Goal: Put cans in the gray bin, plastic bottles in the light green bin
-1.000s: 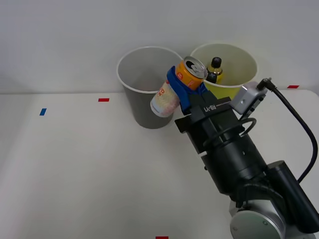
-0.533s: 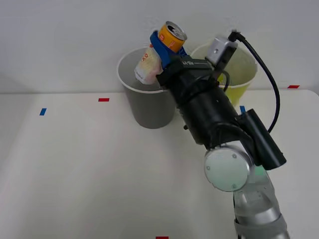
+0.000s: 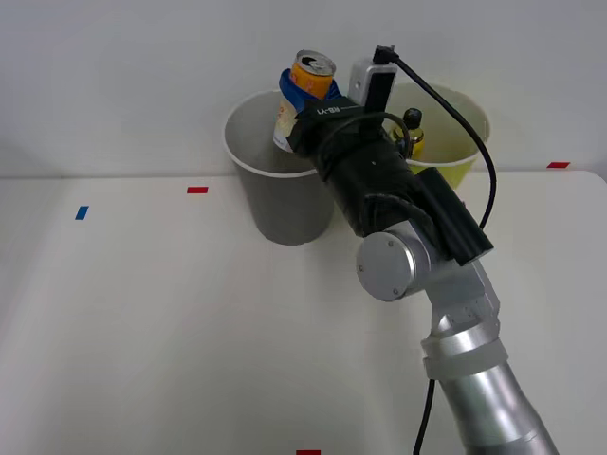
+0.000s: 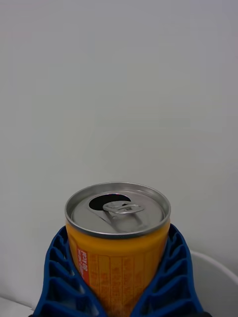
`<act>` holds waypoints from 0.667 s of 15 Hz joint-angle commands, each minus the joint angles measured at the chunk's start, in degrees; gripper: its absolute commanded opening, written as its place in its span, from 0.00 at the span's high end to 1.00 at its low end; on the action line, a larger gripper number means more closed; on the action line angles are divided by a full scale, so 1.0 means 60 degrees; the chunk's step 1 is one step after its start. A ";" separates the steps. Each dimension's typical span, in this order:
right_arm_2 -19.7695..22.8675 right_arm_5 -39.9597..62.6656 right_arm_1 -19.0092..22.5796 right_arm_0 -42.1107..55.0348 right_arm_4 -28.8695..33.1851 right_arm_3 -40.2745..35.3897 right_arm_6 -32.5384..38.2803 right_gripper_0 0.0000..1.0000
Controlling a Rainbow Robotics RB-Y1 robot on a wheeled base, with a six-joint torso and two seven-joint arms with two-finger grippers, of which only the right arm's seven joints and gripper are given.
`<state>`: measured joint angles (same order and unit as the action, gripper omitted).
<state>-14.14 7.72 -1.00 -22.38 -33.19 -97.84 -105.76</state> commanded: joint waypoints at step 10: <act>0.0512 0.0867 0.0000 -0.1178 -0.0166 0.0472 -0.0039 1.00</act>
<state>-10.88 12.78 -1.00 -29.37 -34.23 -95.01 -105.97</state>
